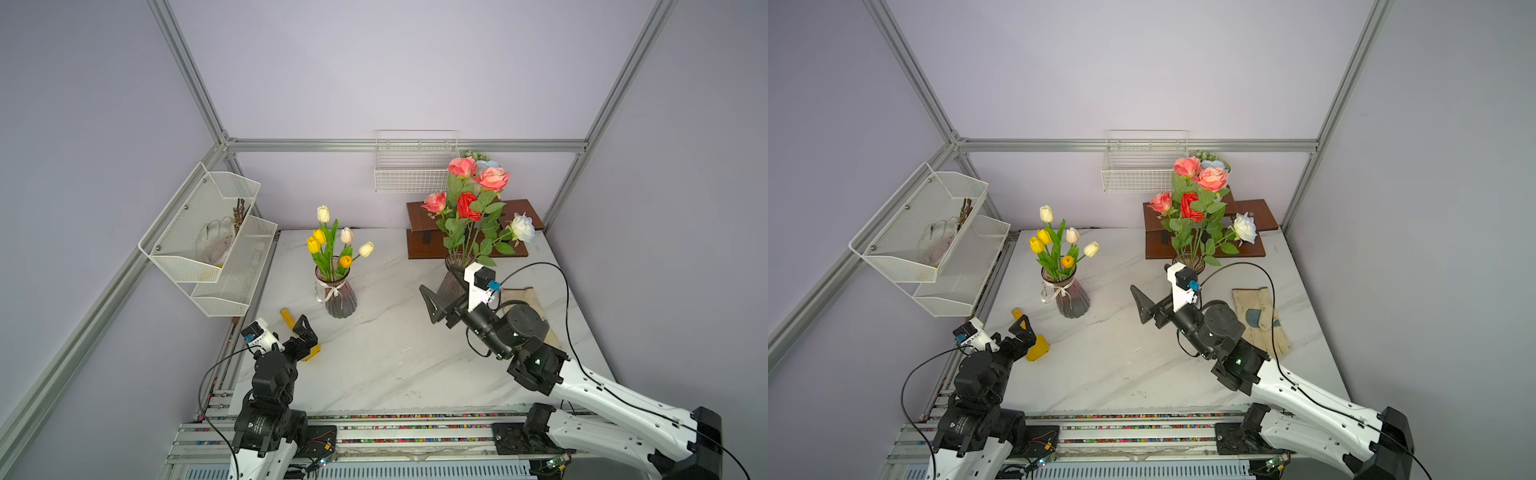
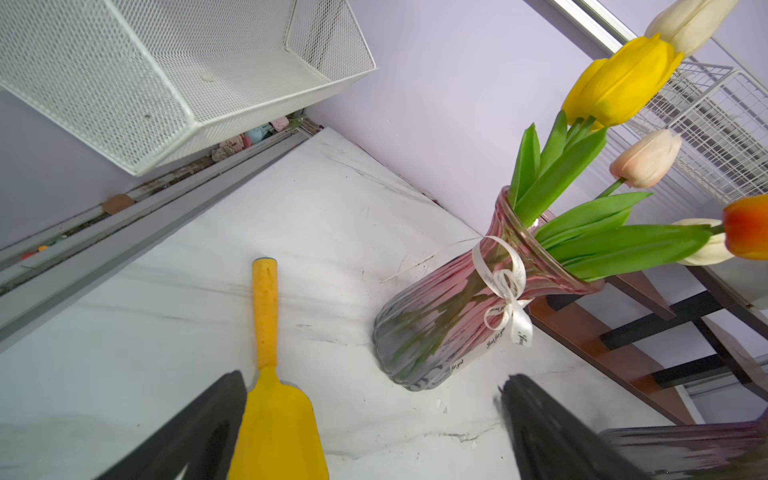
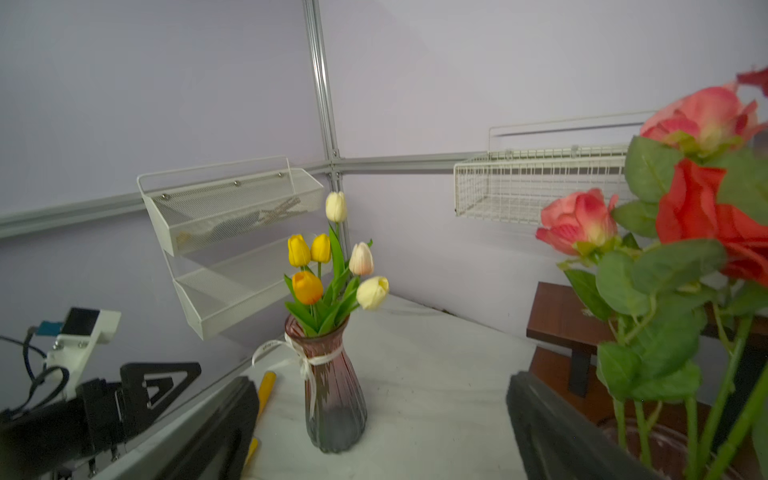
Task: Arrange the flowers in different vases according to their variety
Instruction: Reset both arms
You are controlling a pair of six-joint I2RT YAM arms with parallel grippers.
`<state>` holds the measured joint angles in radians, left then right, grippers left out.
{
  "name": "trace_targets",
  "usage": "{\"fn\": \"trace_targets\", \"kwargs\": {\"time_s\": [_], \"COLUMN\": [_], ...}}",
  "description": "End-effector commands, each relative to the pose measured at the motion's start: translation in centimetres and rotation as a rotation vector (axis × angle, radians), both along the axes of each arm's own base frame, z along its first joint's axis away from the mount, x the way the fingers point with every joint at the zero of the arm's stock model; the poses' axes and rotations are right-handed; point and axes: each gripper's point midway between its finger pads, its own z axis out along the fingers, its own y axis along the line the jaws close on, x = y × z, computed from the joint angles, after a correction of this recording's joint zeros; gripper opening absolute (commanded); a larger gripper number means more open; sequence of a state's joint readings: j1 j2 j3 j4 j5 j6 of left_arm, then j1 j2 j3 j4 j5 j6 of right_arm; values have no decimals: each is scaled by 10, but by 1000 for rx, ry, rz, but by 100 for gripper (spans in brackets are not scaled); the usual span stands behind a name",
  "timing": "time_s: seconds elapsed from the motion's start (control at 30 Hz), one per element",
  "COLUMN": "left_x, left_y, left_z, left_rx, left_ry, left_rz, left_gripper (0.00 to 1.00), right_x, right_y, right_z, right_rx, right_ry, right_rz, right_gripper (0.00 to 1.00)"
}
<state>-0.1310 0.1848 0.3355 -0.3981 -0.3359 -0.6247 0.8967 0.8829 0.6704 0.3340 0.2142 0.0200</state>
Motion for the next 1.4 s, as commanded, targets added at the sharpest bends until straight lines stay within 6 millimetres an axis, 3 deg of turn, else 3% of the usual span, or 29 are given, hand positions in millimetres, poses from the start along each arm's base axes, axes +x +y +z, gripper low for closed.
{"fn": "trace_targets", "kwargs": {"time_s": [0.0, 0.17, 0.23, 0.27, 0.3, 0.33, 0.53, 0.67, 0.8, 0.87, 0.97, 1.1, 1.23, 1.37], "left_x": [12, 32, 39, 42, 46, 51, 76, 100, 131, 141, 152, 163, 168, 172], "left_y": [9, 13, 16, 17, 19, 20, 36, 34, 32, 32, 32, 29, 22, 11], "left_z": [-4, -22, -22, -22, -21, -20, -43, -59, -63, -59, -56, -79, -88, -89], "left_rx": [118, 233, 257, 270, 286, 306, 379, 406, 414, 425, 473, 494, 495, 524], "left_ry": [8, 73, 87, 91, 94, 99, 137, 127, 177, 147, 122, 109, 145, 139], "left_rz": [36, 51, 69, 70, 79, 83, 80, 21, -10, -8, -14, -39, -94, -156], "left_gripper": [100, 100, 100, 100, 100, 100, 100, 100, 100, 100, 100, 100, 100, 100], "right_x": [2, 19, 36, 45, 65, 70, 89, 97, 103, 103, 105, 111, 120, 145], "right_y": [-14, -30, -47, -59, -112, -125, -194, -224, -252, -260, -265, -265, -255, -238], "right_z": [-45, -91, -110, -119, -123, -130, -154, -156, -183, -192, -187, -186, -197, -222], "right_rx": [-79, -122, -149, -160, -151, -140, -53, -32, -10, 14, -6, -40, -61, -165], "right_ry": [39, 79, 110, 126, 143, 155, 201, 188, 225, 216, 167, 114, 94, 217], "right_rz": [-50, -119, -190, -233, -531, -571, -769, -872, -950, -966, -977, -959, -896, -796], "right_gripper": [99, 99, 99, 99, 99, 99, 99, 99, 99, 99, 99, 99, 99, 99]}}
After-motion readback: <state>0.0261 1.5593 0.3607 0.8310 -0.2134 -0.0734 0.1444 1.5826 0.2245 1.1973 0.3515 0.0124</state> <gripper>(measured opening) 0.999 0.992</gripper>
